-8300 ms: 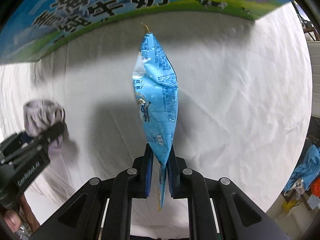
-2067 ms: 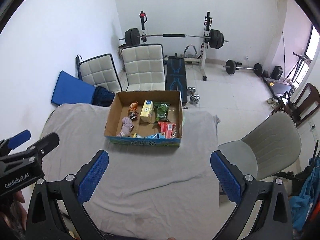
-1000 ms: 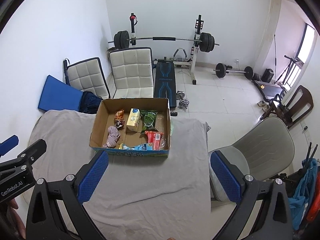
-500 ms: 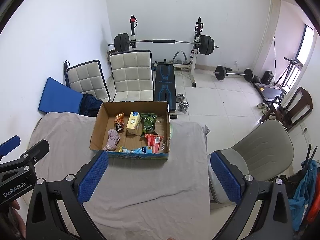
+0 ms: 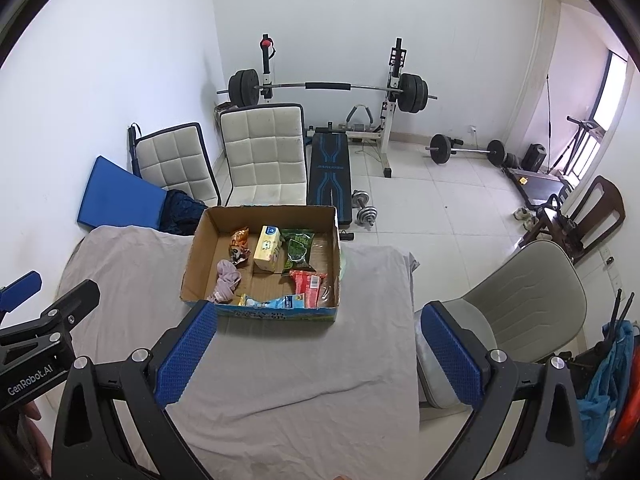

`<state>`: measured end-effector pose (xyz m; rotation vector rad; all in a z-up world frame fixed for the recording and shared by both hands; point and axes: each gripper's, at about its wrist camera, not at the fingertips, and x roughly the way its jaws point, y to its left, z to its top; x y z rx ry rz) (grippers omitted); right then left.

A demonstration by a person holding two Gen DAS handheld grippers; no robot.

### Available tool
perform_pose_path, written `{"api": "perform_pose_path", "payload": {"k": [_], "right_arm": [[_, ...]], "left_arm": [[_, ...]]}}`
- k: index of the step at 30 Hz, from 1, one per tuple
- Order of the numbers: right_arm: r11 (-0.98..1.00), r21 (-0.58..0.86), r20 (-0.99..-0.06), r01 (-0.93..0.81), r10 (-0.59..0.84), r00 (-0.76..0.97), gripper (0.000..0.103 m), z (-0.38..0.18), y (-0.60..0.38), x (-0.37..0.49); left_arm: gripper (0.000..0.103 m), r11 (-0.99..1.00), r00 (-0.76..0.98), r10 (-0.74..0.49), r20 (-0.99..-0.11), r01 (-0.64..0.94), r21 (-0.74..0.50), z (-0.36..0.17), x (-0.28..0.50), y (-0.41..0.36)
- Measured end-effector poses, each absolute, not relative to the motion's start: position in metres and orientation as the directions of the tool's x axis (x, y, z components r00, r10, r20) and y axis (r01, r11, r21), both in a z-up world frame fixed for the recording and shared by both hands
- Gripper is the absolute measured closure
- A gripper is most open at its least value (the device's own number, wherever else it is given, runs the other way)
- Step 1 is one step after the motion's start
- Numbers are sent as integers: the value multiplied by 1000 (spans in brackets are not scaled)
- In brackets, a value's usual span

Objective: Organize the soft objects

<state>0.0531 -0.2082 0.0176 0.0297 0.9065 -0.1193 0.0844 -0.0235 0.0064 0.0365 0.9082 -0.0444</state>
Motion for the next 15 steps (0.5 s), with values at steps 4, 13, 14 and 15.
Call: {"api": "perform_pose_path", "payload": {"k": [4,13,14,15], "right_arm": [[993,-25,-786,114,-90,612,0,20,-208,54],[993,-23,-781,113,-89,618,0,27,-206,52],[993,-25,-779,112,-90,621,0,29,-206,51],[994,-24,-778,111,-89,622,0,30,-206,51]], "left_arm": [[5,998,619,-24,-785,54,12,10,84,-24],[5,998,622,-26,-782,55,11,13,83,-25],[5,998,623,-24,-782,55,12,13,83,-25],[5,998,623,-24,-782,55,13,12,83,-25]]}}
